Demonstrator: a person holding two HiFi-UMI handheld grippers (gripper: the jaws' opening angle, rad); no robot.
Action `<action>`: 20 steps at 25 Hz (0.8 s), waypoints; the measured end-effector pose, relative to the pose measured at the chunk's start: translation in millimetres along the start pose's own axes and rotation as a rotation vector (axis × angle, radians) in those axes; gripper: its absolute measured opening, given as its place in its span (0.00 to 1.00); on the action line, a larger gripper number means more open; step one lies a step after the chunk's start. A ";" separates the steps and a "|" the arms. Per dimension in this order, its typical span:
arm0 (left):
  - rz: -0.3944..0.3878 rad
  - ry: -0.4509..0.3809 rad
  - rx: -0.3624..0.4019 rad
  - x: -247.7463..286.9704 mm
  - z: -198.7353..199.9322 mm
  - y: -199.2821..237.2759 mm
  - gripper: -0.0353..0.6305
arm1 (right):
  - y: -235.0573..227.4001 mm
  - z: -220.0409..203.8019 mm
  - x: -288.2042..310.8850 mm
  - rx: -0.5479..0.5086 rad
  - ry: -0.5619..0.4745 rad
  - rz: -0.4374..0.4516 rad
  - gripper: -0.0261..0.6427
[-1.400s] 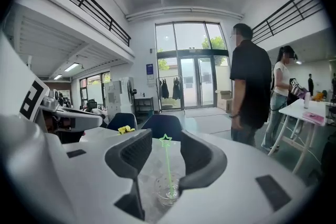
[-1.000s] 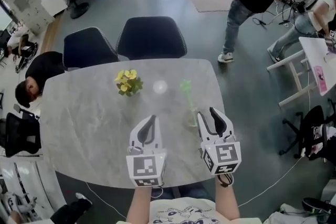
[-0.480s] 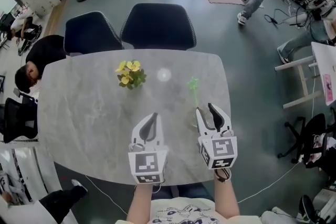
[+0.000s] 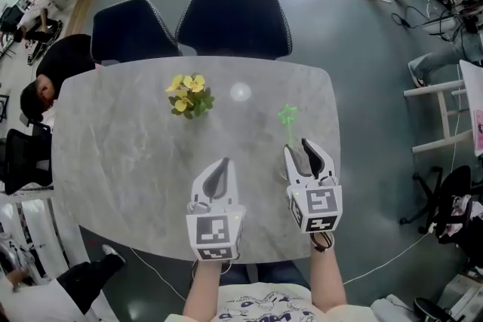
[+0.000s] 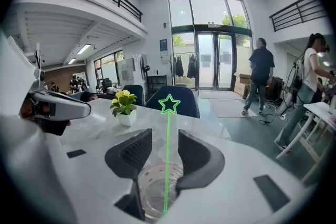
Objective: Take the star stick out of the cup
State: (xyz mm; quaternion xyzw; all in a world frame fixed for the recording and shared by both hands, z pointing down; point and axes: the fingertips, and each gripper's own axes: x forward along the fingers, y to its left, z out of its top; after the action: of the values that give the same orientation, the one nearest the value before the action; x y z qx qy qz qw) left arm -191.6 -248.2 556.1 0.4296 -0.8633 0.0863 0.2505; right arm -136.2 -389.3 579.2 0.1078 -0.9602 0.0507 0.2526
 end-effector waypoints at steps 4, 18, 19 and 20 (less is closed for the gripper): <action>-0.002 0.009 -0.005 4.3 -4.2 0.1 0.05 | -1.5 -8.6 9.9 -0.011 0.024 0.006 0.29; 0.008 0.026 -0.020 8.6 -13.2 7.8 0.05 | 0.0 -25.2 26.9 -0.044 0.104 0.001 0.18; 0.008 0.026 -0.021 8.5 -13.5 8.2 0.05 | 0.0 -26.4 28.0 -0.049 0.117 -0.001 0.18; 0.009 0.026 -0.021 8.5 -13.6 8.7 0.05 | -0.3 -27.7 29.2 -0.057 0.130 -0.004 0.18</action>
State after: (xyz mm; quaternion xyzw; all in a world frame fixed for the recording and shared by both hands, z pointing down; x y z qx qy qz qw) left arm -197.8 -243.8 572.7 0.4219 -0.8627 0.0840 0.2660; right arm -147.8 -390.7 617.8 0.0988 -0.9426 0.0297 0.3177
